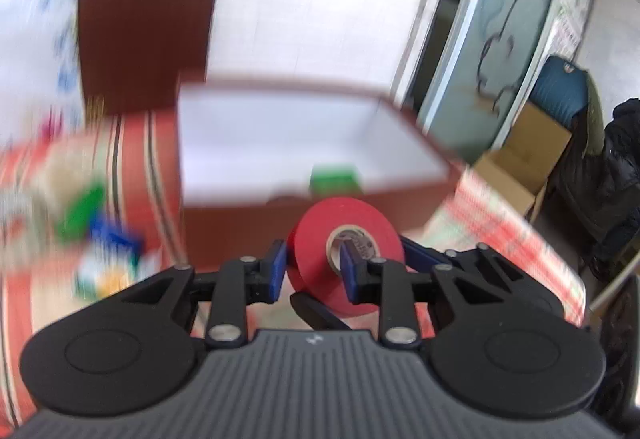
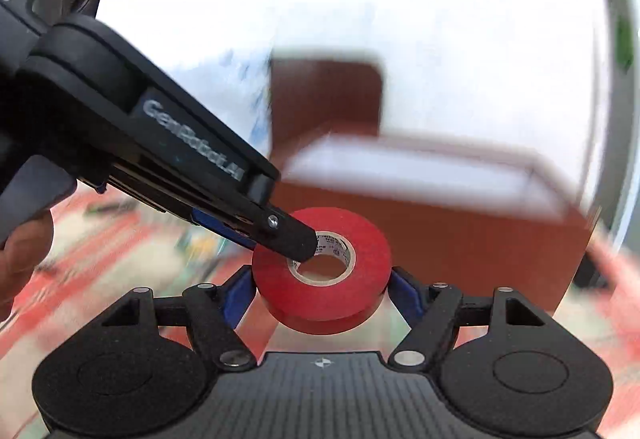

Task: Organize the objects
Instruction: 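Place the red tape roll into the brown box and open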

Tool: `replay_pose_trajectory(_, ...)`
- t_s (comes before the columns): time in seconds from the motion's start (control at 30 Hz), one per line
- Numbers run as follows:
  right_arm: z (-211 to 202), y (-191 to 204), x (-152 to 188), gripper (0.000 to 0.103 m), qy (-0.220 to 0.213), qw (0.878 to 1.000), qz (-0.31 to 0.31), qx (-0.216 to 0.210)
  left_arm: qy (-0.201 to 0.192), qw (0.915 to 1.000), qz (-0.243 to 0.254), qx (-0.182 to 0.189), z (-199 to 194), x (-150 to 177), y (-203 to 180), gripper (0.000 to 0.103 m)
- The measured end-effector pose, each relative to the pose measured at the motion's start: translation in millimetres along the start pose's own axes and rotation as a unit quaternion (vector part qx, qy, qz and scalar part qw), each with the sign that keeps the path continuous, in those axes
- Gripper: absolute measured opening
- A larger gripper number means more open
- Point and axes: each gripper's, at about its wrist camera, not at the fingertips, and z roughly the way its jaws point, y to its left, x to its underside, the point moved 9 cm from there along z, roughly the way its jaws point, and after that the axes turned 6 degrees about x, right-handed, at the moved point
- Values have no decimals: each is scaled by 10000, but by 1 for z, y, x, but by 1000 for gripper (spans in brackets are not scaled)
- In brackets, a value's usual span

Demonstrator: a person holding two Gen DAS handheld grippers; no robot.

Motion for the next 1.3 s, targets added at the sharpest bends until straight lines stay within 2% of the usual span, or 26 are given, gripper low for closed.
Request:
replay_pose_trajectory(0.1, 9, -14, -36, 72, -544, 9980, -63, 302, -270, 9995, 157, -95, 9, -40, 0, 31)
replay_pose_trajectory(0.23, 50, -33, -57, 72, -550, 9978, 88, 348, -245, 9994, 36, -229, 45, -65, 20, 31)
replay_pose_trajectory(0.33, 84, -39, -52, 72, -272, 9990, 153, 324, -74, 9993, -169, -337, 69, -64, 37, 31)
replay_pose_trajectory(0.43, 107, -41, -39, 73, 18, 9992, 307, 243, 138, 9981, -181, -572, 85, -48, 46, 31)
replay_pose_trajectory(0.5, 110, -44, -37, 73, 57, 9982, 589, 46, 237, 9982, -280, -481, 90, -38, 50, 33)
replay_pose_trajectory(0.57, 107, -43, -35, 78, -5, 9987, 492, 160, 190, 9985, -276, -426, 84, -36, 47, 33)
replay_pose_trajectory(0.73, 76, -31, -33, 77, -326, 9983, 396, 292, -177, 9994, 1, -290, 40, -32, 33, 33)
replay_pose_trajectory(0.87, 43, -21, -24, 76, -567, 9967, 498, 311, -480, 9977, 175, -441, -14, 0, 42, 34)
replay_pose_trajectory(0.93, 35, -7, -14, 76, -372, 9979, 522, 94, -439, 9967, 49, -683, -34, 27, 62, 35)
replay_pose_trajectory(1.0, 38, 11, -3, 73, -20, 9986, 486, -212, -186, 9941, -191, -1054, -45, 58, 94, 35)
replay_pose_trajectory(1.1, 47, 43, 10, 70, 475, 9972, 139, -552, 117, 9805, -610, -1864, -64, 103, 153, 35)
replay_pose_trajectory(1.2, 56, 73, 7, 70, 611, 9943, -117, -871, 98, 9635, -1082, -2447, -90, 130, 206, 35)
replay_pose_trajectory(1.23, 61, 83, 6, 70, 657, 9929, -197, -968, -50, 9615, -1090, -2523, -98, 136, 218, 35)
replay_pose_trajectory(1.3, 65, 102, 8, 69, 753, 9905, -412, -1073, -362, 9635, -851, -2514, -104, 141, 228, 35)
